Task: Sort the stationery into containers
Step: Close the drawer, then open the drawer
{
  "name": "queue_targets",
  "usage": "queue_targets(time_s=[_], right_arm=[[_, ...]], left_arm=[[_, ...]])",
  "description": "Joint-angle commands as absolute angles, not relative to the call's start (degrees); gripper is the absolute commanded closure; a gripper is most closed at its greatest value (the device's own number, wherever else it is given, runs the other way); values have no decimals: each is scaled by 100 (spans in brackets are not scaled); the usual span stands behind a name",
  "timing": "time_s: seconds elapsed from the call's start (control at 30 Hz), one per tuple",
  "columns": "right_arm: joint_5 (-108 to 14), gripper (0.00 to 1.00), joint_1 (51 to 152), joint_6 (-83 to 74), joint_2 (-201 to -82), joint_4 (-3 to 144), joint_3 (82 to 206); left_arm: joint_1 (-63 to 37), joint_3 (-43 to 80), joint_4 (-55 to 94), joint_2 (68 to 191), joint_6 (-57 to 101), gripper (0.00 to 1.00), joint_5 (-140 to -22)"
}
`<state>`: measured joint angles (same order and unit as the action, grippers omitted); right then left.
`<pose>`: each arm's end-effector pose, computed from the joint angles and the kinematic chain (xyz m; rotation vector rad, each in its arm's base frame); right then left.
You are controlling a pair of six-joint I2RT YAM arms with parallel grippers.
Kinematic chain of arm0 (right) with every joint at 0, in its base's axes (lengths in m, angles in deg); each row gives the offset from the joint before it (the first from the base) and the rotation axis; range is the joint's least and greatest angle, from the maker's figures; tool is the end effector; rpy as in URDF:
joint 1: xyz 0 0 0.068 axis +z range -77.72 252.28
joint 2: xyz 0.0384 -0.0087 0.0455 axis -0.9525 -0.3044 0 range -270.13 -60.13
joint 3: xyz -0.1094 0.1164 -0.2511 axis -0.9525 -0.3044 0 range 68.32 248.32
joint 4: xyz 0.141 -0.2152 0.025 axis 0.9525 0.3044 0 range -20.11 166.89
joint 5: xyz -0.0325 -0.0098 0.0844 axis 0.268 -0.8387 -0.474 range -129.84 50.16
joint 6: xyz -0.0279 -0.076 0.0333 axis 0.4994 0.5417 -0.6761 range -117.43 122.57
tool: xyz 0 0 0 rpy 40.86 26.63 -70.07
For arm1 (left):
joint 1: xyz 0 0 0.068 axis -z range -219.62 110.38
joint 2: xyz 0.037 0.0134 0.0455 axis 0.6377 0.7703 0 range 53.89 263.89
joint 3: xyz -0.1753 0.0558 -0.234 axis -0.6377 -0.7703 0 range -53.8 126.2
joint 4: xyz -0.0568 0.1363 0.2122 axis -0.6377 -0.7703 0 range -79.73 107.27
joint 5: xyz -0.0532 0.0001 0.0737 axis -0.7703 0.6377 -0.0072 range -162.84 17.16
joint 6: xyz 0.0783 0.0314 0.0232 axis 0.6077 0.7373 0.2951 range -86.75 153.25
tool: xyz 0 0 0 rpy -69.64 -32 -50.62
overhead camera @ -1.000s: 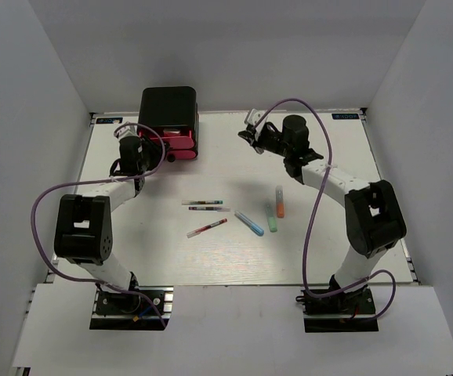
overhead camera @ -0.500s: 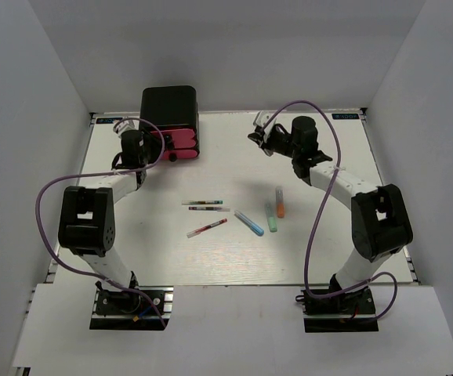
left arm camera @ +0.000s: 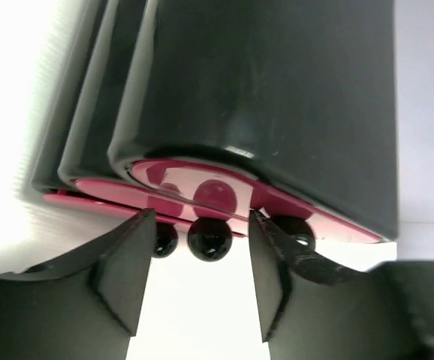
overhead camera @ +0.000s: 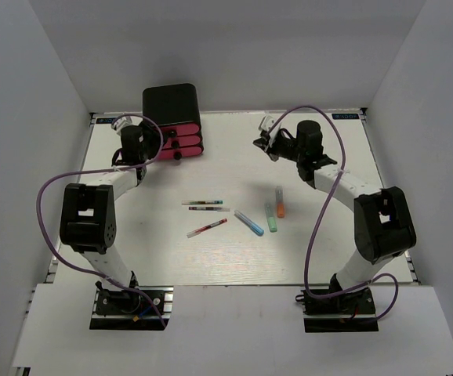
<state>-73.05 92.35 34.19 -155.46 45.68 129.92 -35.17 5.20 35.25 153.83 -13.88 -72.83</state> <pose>0.3784 0.1835 0.2945 -1.1073 1.3191 0.3533 0.4302 -0.0335 0.2265 -0.7348 1.8803 -0.5816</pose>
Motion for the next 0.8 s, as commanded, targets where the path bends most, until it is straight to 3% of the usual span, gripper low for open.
queue_targets(time_s=[0.0,0.13,0.27,0.43,0.6,0.77], right_arm=[[-7420,98,9179,3369,-15233,4396,12888],[-7447,98,9170,3404,-15180,4414,12791],[-7455,98,9144,3413,-15145,4414,12703],[-7490,98,9135,3422,-15119,4396,12624],[-7491,98,9126,3430,-15119,4344,12536],[-7473,98,9100,3439,-15101,4273,12457]], left_arm=[[-3514,781,3635,15259,-1474,39,-7275],[-3514,379,3704,14987,-1474,58,-7345],[-3514,-71,3793,14724,-1474,64,-7538],[-3462,-423,3783,14609,-1474,64,-7591],[-3461,-239,3933,14810,-1588,51,-7723],[-3461,33,3933,15135,-1588,45,-7776]])
